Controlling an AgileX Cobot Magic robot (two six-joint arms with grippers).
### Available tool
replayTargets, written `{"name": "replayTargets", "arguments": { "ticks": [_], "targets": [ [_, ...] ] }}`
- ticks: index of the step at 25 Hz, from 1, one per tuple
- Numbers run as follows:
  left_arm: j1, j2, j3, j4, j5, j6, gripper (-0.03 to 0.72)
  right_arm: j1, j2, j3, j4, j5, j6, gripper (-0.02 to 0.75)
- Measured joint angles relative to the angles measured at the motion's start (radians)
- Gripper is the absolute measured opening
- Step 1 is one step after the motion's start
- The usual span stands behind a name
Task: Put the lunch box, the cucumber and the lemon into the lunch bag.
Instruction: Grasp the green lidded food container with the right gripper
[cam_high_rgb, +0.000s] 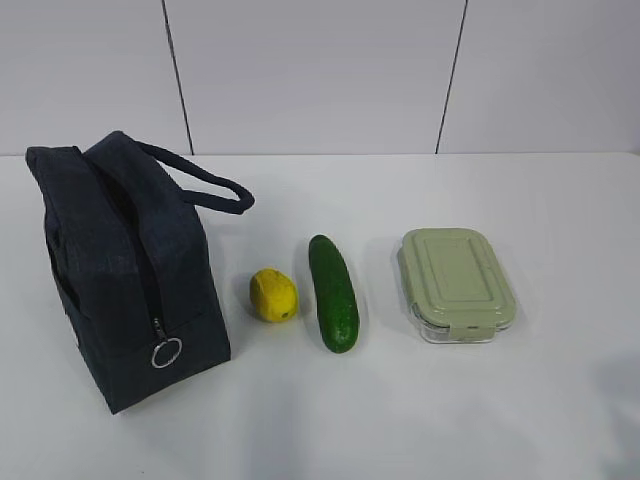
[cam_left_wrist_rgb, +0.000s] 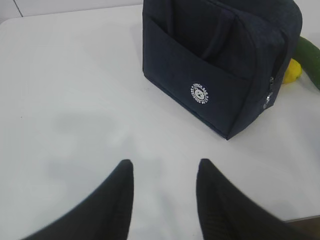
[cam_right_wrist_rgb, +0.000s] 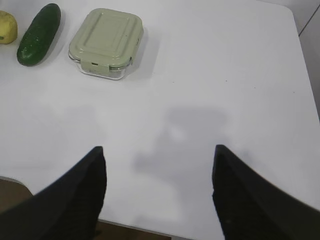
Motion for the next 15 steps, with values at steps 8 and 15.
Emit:
{"name": "replayTargets", "arguments": {
  "ticks": [8, 15],
  "targets": [
    [0.000, 0.000, 0.000, 0.000, 0.000, 0.000, 0.305, 0.000, 0.000, -0.025, 0.002, -0.010, 0.057, 0.505],
    [0.000, 0.000, 0.000, 0.000, 0.000, 0.000, 0.305, 0.000, 0.161, -0.059, 0.004, -0.125, 0.094, 0.505]
  ]
}}
